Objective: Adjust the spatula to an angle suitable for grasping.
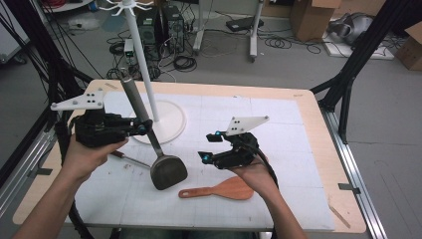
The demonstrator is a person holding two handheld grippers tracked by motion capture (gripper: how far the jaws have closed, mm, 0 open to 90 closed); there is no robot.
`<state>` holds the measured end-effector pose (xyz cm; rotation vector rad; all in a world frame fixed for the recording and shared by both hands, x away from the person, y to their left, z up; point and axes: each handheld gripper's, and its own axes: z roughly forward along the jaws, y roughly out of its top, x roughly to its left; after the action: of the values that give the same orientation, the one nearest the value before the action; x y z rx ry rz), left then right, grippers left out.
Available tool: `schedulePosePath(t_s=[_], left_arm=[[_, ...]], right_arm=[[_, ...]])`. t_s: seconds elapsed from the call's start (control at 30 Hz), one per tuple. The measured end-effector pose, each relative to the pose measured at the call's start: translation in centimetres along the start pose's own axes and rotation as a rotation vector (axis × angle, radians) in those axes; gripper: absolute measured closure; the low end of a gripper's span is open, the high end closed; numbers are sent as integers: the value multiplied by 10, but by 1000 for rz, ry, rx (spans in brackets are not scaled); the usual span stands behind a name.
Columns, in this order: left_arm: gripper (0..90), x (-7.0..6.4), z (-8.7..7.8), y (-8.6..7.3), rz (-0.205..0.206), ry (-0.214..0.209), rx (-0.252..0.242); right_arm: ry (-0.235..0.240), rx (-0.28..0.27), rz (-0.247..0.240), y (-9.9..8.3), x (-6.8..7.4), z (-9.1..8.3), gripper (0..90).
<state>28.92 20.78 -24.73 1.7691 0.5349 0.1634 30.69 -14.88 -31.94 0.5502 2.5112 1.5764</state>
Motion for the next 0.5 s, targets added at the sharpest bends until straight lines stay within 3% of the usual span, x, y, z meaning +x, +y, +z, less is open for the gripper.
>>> schedulePosePath(t_s=[0.5], left_arm=[[871, 6, -28, 2, 1, 41, -35]], right_arm=[[-68, 8, 26, -14, -8, -20, 320]])
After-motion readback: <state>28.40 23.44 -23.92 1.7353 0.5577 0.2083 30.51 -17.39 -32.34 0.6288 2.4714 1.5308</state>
